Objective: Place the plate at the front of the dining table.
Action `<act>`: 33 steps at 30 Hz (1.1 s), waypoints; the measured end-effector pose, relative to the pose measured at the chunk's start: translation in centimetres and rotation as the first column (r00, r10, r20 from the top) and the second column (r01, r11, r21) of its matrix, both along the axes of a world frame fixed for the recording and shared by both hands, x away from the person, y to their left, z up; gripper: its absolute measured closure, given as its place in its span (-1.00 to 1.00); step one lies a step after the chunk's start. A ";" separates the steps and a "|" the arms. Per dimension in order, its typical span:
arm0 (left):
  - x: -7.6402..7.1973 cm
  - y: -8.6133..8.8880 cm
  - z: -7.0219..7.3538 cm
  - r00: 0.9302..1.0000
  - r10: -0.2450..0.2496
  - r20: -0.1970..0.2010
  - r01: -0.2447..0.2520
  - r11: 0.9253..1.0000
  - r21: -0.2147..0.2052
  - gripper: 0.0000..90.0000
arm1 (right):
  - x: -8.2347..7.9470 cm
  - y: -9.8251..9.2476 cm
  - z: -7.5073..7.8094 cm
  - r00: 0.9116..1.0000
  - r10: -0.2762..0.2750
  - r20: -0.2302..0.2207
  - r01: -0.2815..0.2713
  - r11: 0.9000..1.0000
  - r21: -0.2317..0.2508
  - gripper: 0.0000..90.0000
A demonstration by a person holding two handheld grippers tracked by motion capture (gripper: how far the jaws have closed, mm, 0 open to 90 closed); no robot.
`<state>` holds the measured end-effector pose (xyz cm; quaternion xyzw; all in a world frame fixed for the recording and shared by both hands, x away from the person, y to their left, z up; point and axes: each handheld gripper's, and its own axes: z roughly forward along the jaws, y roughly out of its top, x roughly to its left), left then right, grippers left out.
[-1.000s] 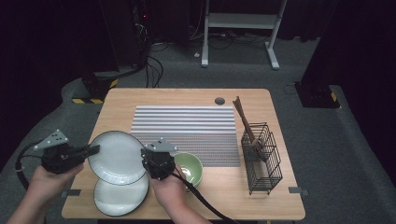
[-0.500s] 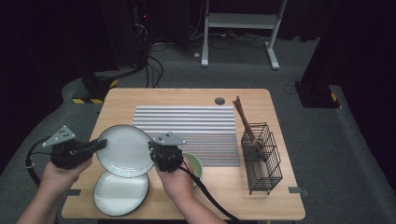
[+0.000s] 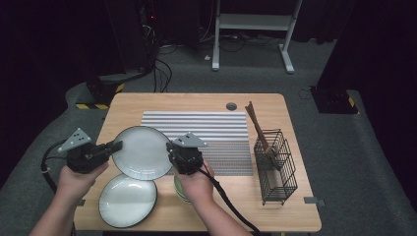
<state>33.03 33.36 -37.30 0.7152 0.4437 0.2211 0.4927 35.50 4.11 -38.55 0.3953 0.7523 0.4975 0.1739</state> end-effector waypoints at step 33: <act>4.5 -4.6 0.5 0.990 -0.054 0.133 0.050 0.998 0.033 0.86 | 3.5 -4.5 0.1 0.994 -0.097 0.046 0.096 0.995 0.022 0.81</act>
